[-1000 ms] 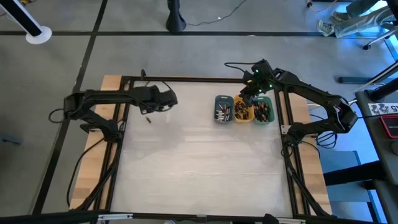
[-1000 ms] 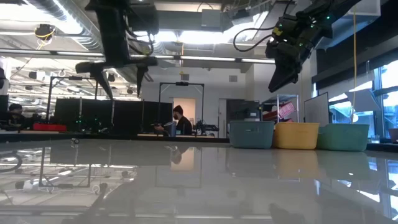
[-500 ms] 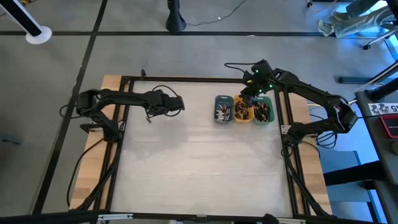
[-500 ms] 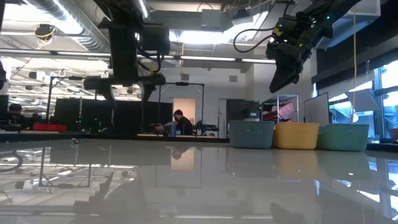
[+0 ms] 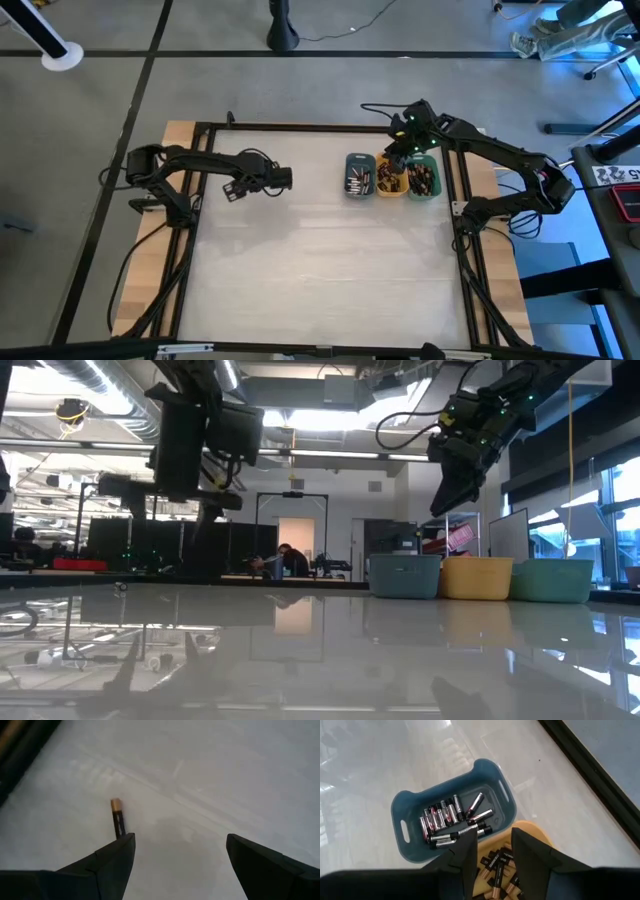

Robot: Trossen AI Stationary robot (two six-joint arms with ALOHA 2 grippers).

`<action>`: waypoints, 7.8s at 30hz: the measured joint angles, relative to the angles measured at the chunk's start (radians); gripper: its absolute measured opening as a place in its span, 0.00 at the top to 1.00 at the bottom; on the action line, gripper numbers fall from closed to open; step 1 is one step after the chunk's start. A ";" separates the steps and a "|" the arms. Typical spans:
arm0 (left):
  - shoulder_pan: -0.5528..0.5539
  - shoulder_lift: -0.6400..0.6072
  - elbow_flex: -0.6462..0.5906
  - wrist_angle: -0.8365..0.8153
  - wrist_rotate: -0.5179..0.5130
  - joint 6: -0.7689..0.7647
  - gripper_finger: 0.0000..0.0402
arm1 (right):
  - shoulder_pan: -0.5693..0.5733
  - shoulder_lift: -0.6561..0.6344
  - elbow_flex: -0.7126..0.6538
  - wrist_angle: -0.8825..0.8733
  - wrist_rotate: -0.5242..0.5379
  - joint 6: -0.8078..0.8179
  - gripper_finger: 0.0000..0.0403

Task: Sort batteries
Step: Put the black battery into the yellow bin

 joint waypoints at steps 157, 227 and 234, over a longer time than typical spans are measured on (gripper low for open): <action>-0.018 -0.099 -0.279 1.764 0.451 1.329 0.92 | 0.165 0.000 0.000 0.450 -0.704 -0.158 0.70; -0.102 -0.099 -0.279 1.859 0.518 1.406 0.91 | 0.328 0.231 0.060 0.820 -0.655 0.054 0.64; -0.102 -0.099 -0.279 1.857 0.518 1.406 0.91 | 0.328 0.231 0.060 0.830 -0.681 0.074 0.64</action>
